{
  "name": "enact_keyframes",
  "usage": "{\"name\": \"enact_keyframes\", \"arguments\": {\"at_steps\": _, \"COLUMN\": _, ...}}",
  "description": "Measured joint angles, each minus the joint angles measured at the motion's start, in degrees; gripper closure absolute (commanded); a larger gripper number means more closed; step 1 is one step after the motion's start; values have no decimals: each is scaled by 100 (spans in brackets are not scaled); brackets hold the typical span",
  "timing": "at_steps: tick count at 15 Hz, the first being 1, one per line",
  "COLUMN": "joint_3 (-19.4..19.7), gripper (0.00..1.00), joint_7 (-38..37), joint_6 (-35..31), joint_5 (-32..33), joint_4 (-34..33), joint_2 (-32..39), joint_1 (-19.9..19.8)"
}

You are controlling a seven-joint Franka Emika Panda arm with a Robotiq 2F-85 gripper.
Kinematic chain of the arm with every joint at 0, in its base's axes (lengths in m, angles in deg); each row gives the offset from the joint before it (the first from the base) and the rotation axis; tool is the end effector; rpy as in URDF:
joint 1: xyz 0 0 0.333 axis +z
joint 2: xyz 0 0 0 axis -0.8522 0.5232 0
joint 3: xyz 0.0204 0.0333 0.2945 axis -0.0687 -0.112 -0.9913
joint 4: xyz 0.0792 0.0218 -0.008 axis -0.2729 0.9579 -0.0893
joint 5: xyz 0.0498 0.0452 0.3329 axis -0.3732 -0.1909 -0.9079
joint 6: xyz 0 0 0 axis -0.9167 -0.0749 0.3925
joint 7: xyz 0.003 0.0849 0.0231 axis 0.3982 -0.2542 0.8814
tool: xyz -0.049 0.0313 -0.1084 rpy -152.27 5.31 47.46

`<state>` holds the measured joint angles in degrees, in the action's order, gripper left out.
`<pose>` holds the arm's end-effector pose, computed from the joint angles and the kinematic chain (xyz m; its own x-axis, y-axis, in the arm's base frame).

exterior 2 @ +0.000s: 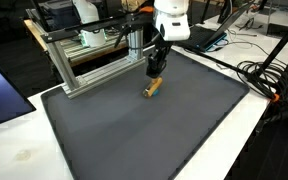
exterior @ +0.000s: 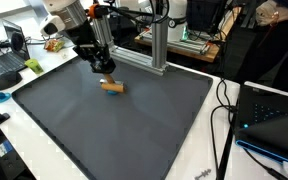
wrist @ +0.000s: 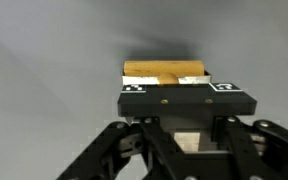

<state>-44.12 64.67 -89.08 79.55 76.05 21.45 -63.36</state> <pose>0.6028 -0.0363 0.3031 0.9569 0.2588 -0.1315 0.2481 -0.9643 -0.0926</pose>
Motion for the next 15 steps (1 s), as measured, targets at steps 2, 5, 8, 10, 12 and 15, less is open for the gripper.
{"name": "enact_keyframes", "arguments": {"at_steps": 2, "joint_3": 0, "gripper": 78, "joint_7": 0, "joint_6": 59, "joint_5": 6, "joint_4": -76, "joint_2": 47, "joint_1": 3}}
{"name": "enact_keyframes", "arguments": {"at_steps": 5, "joint_3": -2, "gripper": 78, "joint_7": 0, "joint_6": 97, "joint_5": 8, "joint_4": -130, "joint_2": 86, "joint_1": 7}}
{"name": "enact_keyframes", "arguments": {"at_steps": 8, "joint_3": -7, "gripper": 78, "joint_7": 0, "joint_6": 19, "joint_5": 34, "joint_4": -131, "joint_2": 90, "joint_1": 29}}
{"name": "enact_keyframes", "arguments": {"at_steps": 10, "joint_3": -7, "gripper": 78, "joint_7": 0, "joint_6": -42, "joint_5": 50, "joint_4": -131, "joint_2": 90, "joint_1": 51}}
{"name": "enact_keyframes", "arguments": {"at_steps": 12, "joint_3": -14, "gripper": 78, "joint_7": 0, "joint_6": -155, "joint_5": 54, "joint_4": -131, "joint_2": 89, "joint_1": 67}}
{"name": "enact_keyframes", "arguments": {"at_steps": 15, "joint_3": -31, "gripper": 78, "joint_7": 0, "joint_6": -358, "joint_5": 54, "joint_4": -126, "joint_2": 90, "joint_1": 86}}
